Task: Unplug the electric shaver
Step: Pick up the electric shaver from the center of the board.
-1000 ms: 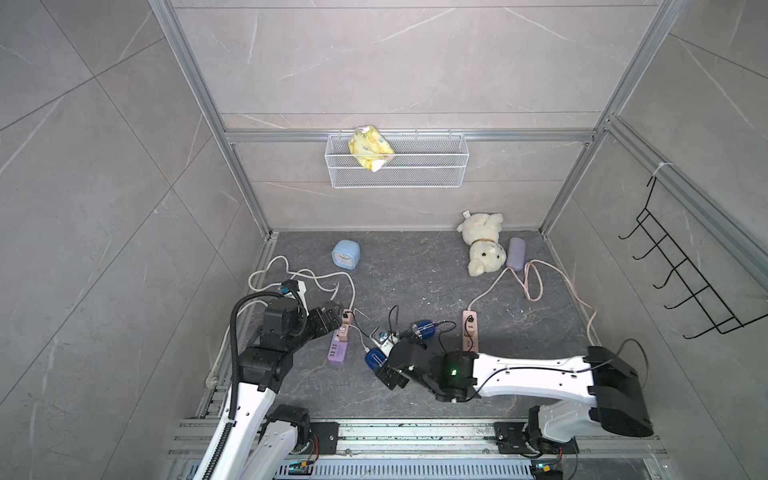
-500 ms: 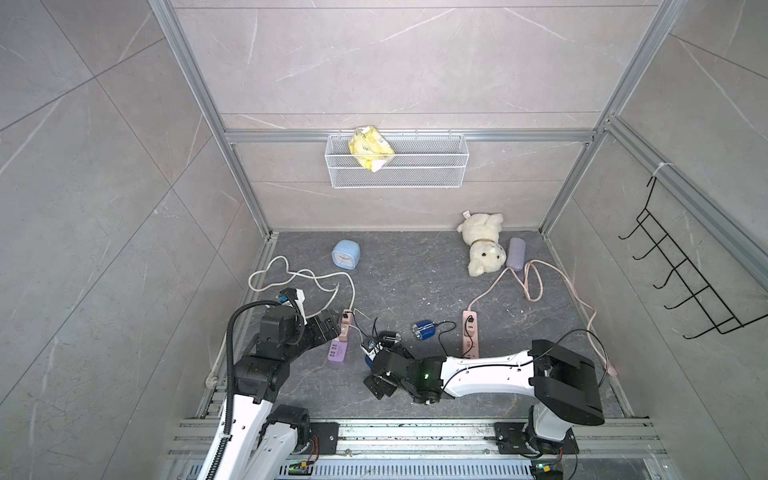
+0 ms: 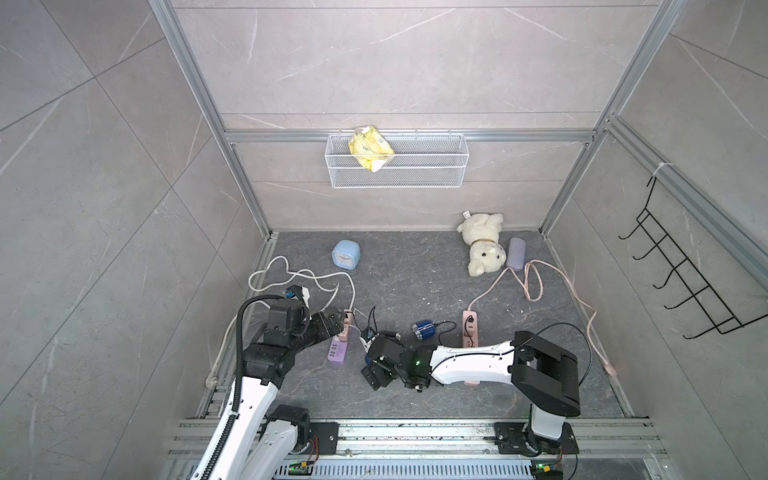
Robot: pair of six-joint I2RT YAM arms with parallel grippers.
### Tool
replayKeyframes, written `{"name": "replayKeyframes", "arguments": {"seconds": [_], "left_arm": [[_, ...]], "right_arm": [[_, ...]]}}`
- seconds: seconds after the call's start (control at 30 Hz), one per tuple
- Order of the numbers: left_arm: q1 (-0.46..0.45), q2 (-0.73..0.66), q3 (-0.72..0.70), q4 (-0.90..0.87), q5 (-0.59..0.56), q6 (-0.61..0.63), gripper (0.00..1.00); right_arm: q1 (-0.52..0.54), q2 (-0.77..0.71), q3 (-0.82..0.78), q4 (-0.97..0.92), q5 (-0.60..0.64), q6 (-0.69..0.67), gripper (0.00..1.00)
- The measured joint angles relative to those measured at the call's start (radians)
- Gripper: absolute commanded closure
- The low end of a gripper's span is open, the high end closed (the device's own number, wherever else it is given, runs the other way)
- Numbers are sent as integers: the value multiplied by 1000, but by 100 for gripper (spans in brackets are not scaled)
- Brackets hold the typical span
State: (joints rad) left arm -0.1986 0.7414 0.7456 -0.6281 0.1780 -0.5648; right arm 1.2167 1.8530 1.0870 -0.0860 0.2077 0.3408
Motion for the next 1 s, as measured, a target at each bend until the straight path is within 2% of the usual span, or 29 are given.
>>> {"name": "replayKeyframes", "arguments": {"seconds": [0.43, 0.73, 1.0], "left_arm": [[0, 43, 23, 24, 42, 19, 0], [0, 43, 42, 28, 61, 21, 0], [0, 43, 42, 25, 62, 28, 0]], "right_arm": [[-38, 28, 22, -19, -15, -3, 9], [-46, 46, 24, -28, -23, -65, 12], [-46, 74, 37, -34, -23, -76, 27]]}}
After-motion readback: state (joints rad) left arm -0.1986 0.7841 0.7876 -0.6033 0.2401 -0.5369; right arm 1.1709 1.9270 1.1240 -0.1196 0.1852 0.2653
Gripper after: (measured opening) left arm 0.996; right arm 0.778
